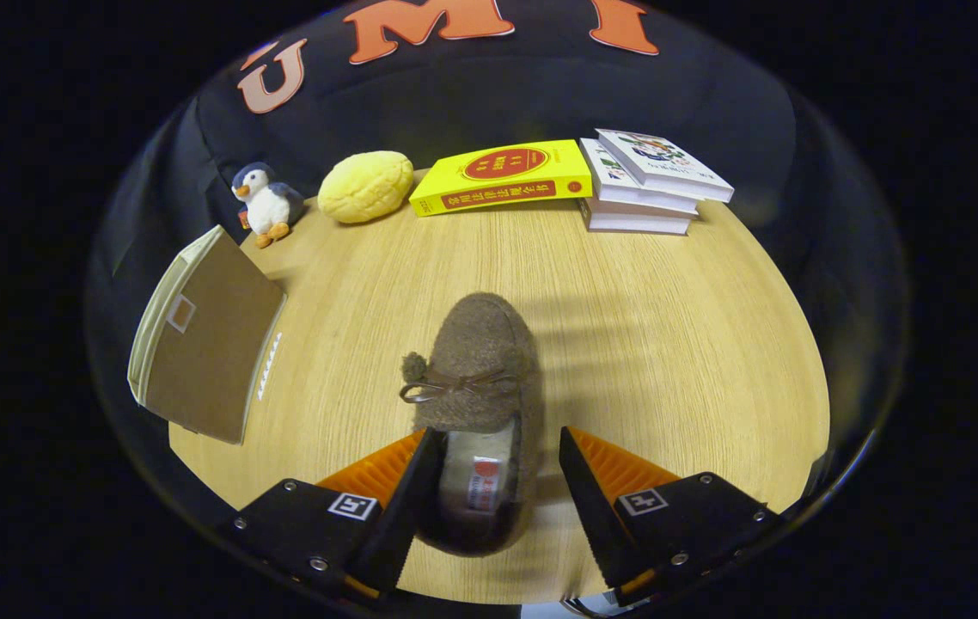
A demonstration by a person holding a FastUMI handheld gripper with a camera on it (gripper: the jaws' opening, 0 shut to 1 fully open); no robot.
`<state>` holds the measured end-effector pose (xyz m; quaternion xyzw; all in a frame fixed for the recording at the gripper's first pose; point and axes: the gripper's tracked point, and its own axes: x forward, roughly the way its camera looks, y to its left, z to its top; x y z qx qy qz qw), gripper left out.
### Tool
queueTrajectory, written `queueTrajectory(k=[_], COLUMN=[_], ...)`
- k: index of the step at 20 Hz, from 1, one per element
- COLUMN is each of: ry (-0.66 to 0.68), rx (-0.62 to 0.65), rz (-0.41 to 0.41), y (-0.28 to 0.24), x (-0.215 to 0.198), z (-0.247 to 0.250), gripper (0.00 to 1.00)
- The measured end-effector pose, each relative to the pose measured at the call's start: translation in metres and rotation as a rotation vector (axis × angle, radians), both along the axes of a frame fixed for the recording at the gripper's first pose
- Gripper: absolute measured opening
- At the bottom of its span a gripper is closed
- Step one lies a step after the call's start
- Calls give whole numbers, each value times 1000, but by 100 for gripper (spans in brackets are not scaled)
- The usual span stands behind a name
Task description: Open the storage box then place both shoes into the box .Put the left shoe in first, then the right shoe, with the right side of both shoes facing outward in a uniform manner.
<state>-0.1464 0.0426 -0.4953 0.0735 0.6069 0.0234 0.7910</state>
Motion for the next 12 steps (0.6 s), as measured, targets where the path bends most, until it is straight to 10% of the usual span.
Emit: queueTrajectory(k=[12], ry=[24], rx=[-8], rz=[-107], y=[-9], x=[21], z=[-50], gripper=[27])
